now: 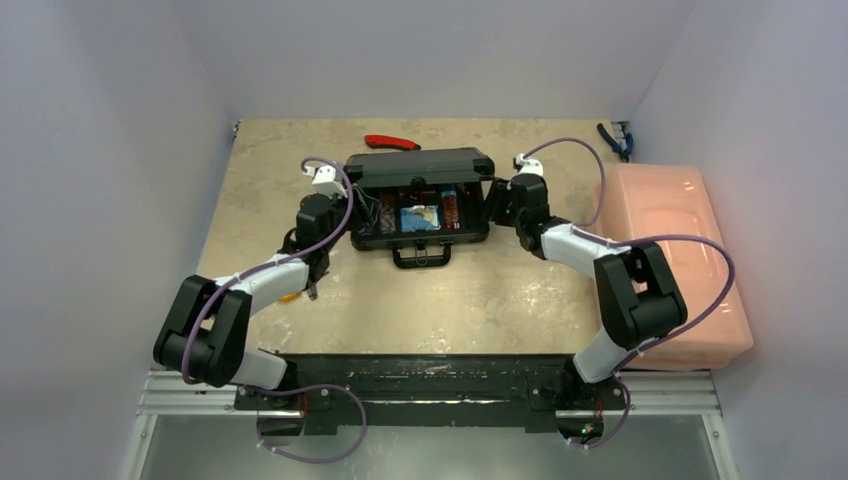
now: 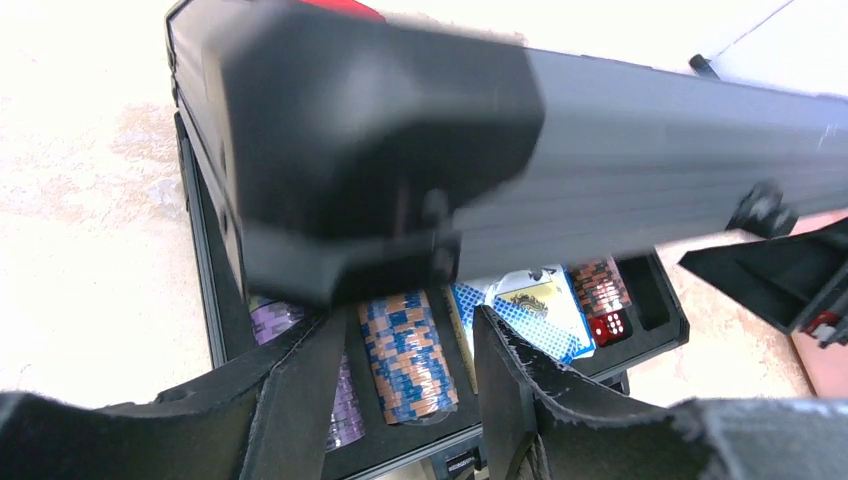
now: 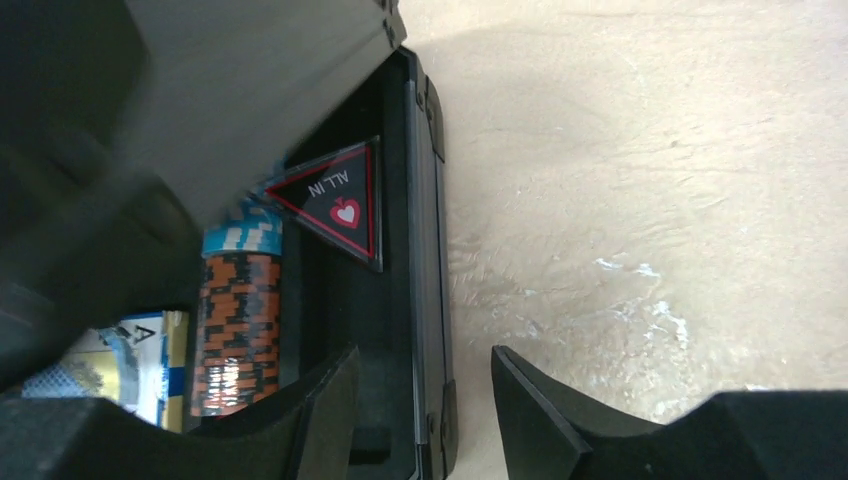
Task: Pack up texas hold em set
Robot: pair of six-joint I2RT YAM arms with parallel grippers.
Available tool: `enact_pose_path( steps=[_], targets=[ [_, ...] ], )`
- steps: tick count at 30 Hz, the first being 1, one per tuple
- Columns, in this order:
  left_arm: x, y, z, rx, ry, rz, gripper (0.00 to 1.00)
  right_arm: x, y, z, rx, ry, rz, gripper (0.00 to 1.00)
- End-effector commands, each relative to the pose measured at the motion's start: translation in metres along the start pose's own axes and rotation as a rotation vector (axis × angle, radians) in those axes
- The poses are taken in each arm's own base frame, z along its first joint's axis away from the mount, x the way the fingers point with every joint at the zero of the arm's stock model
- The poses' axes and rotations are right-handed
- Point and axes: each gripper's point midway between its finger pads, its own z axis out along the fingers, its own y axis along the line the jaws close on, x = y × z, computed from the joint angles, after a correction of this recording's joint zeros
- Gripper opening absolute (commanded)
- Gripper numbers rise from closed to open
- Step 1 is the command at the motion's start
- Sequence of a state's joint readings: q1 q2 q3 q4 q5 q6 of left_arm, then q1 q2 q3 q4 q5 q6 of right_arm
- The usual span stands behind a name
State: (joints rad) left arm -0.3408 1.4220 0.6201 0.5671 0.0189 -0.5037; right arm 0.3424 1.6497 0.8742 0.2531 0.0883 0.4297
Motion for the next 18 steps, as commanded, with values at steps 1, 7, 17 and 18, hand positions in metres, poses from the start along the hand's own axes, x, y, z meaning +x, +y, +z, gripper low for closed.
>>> enact_pose_path(
  steps=[1, 7, 17, 18],
  targets=[
    [-0.024, -0.008, 0.002, 0.023, -0.058, 0.024, 0.49, -0.026, -0.003, -0.021, 0.054, -0.078, 0.072, 0.57],
    [-0.021, 0.001, -0.006, -0.034, -0.044, 0.008, 0.46, -0.043, -0.020, -0.046, 0.158, -0.133, 0.084, 0.59],
    [-0.025, 0.005, -0.013, -0.068, -0.040, 0.015, 0.45, -0.114, 0.018, -0.108, -0.008, -0.321, 0.035, 0.59],
    [-0.025, 0.006, -0.015, -0.075, -0.041, 0.013, 0.45, -0.118, 0.028, -0.112, -0.056, -0.329, 0.021, 0.59]
  ],
)
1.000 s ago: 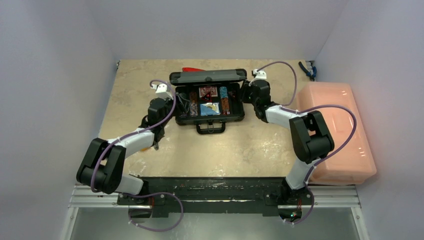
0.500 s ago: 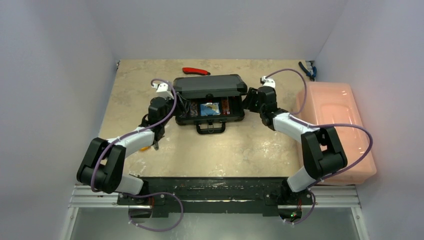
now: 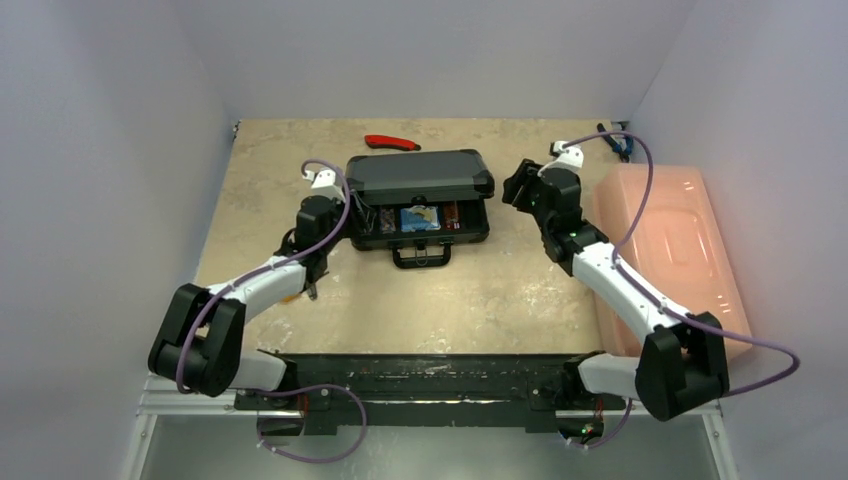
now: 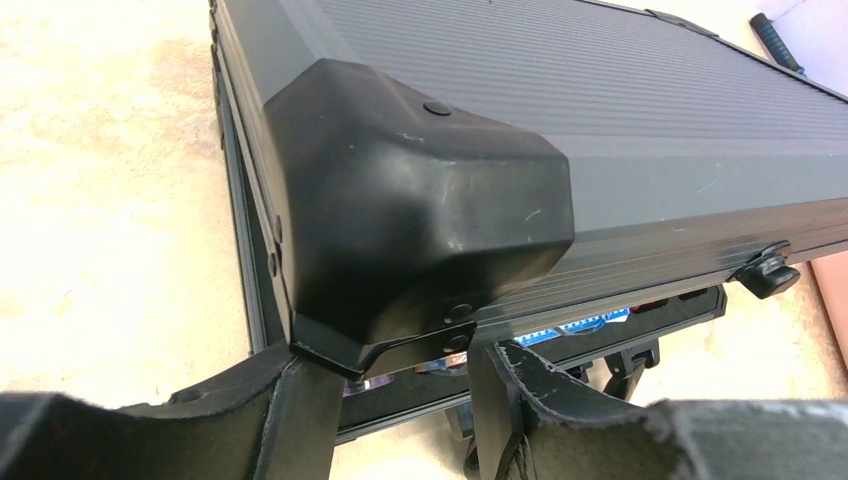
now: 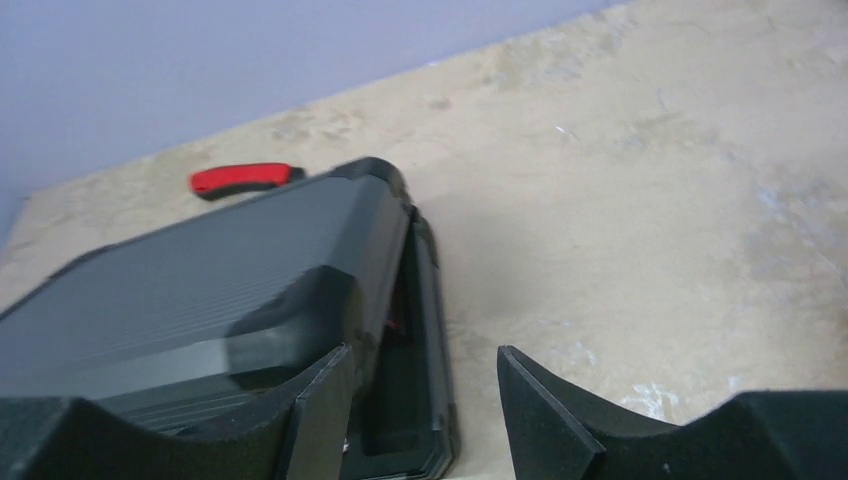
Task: Pack up texas hold em set
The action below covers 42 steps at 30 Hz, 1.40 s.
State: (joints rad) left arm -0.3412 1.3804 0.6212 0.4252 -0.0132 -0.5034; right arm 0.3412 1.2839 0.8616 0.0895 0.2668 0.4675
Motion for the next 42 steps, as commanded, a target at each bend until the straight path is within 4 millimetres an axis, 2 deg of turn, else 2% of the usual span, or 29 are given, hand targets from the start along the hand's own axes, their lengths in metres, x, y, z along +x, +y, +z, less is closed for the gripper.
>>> enact_pose_path(
  steps=[1, 6, 12, 18, 22, 26, 31, 36, 42],
  targets=[
    [-0.040, -0.006, -0.009, -0.009, -0.117, 0.006, 0.45, -0.038, 0.040, -0.020, -0.183, -0.080, -0.039, 0.60],
    [-0.045, -0.005, -0.019, -0.027, -0.118, 0.002, 0.44, -0.040, 0.069, -0.023, -0.279, -0.048, -0.071, 0.60],
    [-0.052, 0.005, -0.043, -0.116, -0.084, 0.011, 0.43, -0.032, 0.083, -0.021, -0.318, -0.019, -0.080, 0.60],
    [-0.079, -0.002, -0.081, -0.130, -0.109, 0.050, 0.46, -0.025, 0.093, -0.020, -0.343, 0.014, -0.101, 0.60],
    [-0.097, -0.009, -0.095, -0.122, -0.121, 0.101, 0.47, -0.022, 0.093, -0.021, -0.348, 0.025, -0.105, 0.60],
    [-0.100, -0.021, -0.092, -0.082, -0.076, 0.113, 0.47, -0.019, 0.092, -0.025, -0.351, 0.029, -0.101, 0.60],
    [-0.093, -0.038, -0.078, -0.002, -0.020, 0.078, 0.48, -0.018, 0.090, -0.032, -0.359, 0.033, -0.099, 0.60],
    [-0.085, -0.059, -0.068, 0.101, 0.057, 0.069, 0.52, -0.012, 0.082, -0.048, -0.367, 0.029, -0.077, 0.61],
    [-0.071, -0.076, -0.047, 0.193, 0.157, 0.099, 0.58, 0.018, 0.083, -0.070, -0.462, 0.093, -0.024, 0.65]
  ],
)
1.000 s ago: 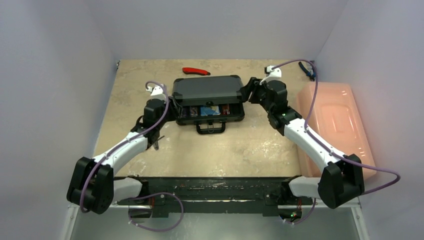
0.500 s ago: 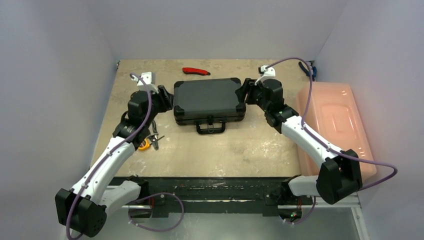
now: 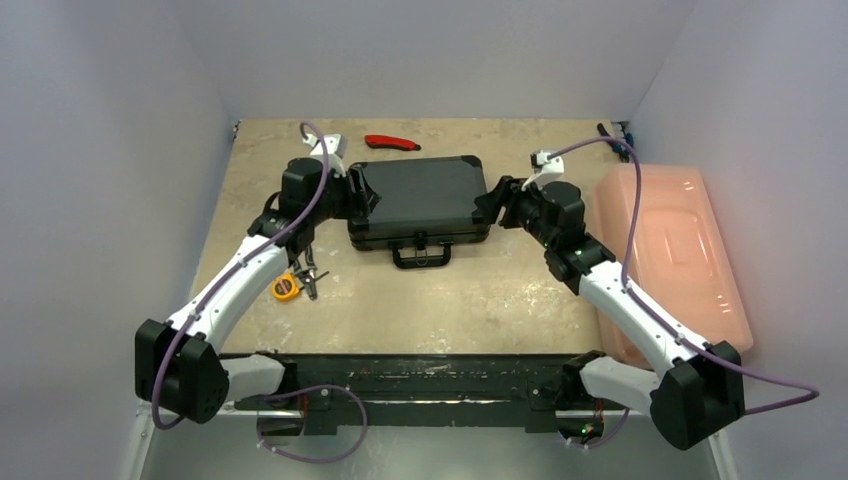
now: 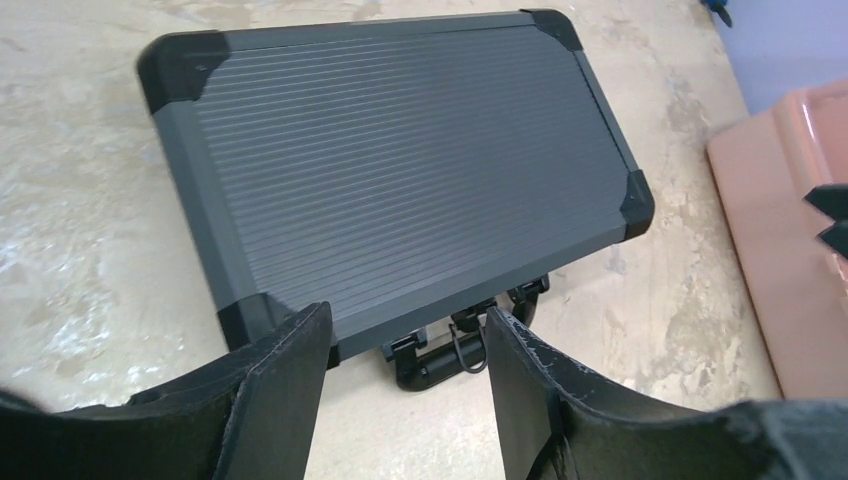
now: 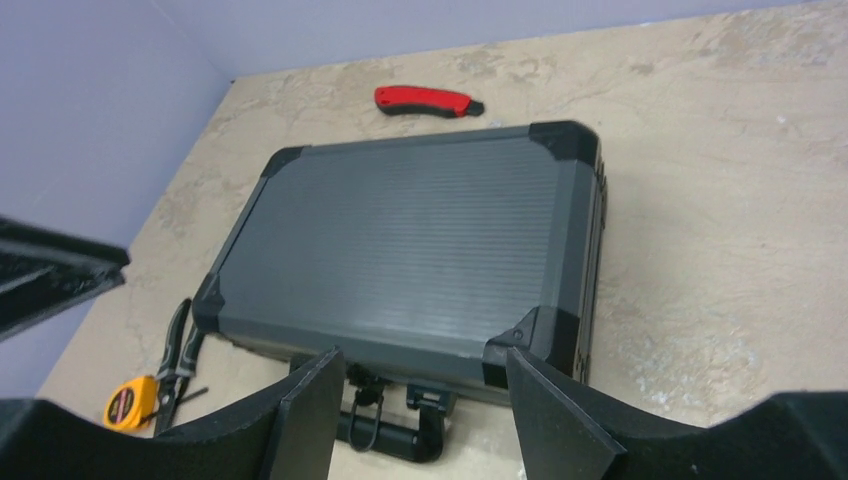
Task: Pack up texas hold em set
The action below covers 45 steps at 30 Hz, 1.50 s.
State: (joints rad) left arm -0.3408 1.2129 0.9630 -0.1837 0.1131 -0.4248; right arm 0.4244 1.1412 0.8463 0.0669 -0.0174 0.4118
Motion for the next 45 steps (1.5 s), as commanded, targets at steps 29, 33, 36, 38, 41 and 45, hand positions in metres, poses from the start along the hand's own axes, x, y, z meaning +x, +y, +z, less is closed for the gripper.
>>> enact_pose_path(
  steps=[29, 33, 36, 38, 41, 45],
  targets=[
    [0.055, -0.053, 0.077, 0.198, 0.268, 0.133, 0.46, 0.155, 0.057, -0.006, -0.249, 0.296, 0.260, 0.56],
    [0.063, -0.049, 0.083, 0.189, 0.289, 0.130, 0.41, 0.164, 0.058, 0.000, -0.239, 0.311, 0.266, 0.48],
    [0.069, -0.046, 0.087, 0.177, 0.301, 0.128, 0.39, 0.172, 0.057, 0.004, -0.219, 0.328, 0.278, 0.39],
    [0.076, -0.042, 0.090, 0.168, 0.317, 0.127, 0.37, 0.177, 0.055, 0.008, -0.201, 0.341, 0.287, 0.36],
    [0.086, -0.036, 0.093, 0.156, 0.333, 0.123, 0.35, 0.183, 0.054, 0.012, -0.180, 0.352, 0.298, 0.32],
    [0.101, -0.028, 0.094, 0.139, 0.353, 0.115, 0.33, 0.191, 0.053, 0.017, -0.158, 0.365, 0.309, 0.28]
  ],
)
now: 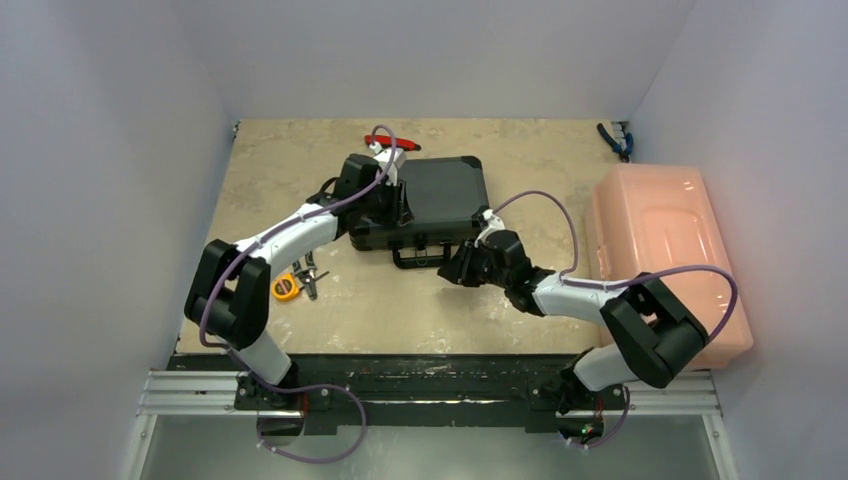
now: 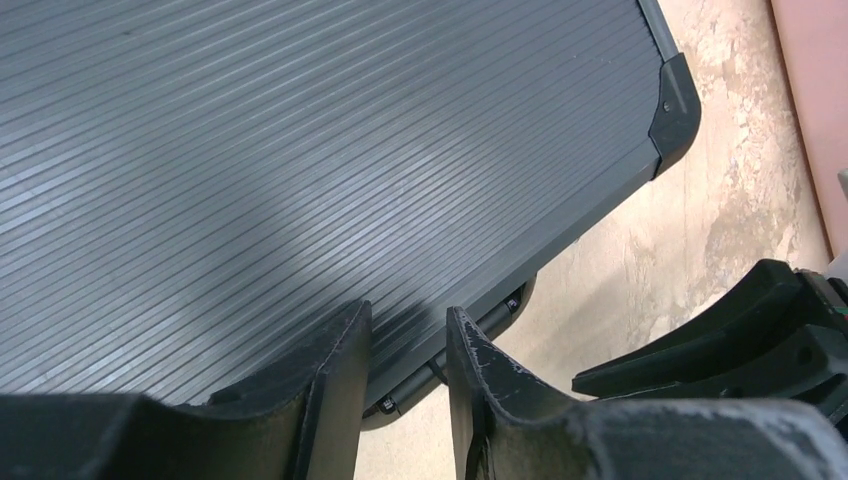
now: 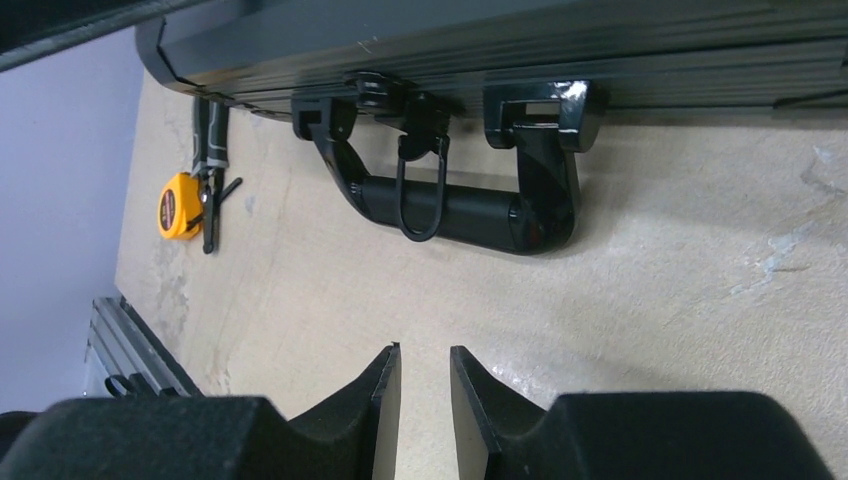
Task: Pack up texas hold em set
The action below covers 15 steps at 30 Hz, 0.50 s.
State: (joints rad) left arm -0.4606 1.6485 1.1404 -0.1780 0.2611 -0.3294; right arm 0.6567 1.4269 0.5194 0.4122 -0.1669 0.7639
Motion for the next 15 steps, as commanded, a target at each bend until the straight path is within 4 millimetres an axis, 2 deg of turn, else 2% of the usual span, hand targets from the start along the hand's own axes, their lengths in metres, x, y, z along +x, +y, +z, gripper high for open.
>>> enact_pose_path(
  steps=[1, 15],
  targets=[
    [0.019, 0.008, 0.009, -0.014, 0.032, -0.002, 0.32, -0.017, 0.013, 0.010, -0.018, -0.063, 0.022, 0.27],
    [0.072, 0.025, 0.011, -0.047, 0.093, -0.068, 0.28, -0.005, 0.000, 0.040, 0.030, -0.050, 0.100, 0.14]
  ],
)
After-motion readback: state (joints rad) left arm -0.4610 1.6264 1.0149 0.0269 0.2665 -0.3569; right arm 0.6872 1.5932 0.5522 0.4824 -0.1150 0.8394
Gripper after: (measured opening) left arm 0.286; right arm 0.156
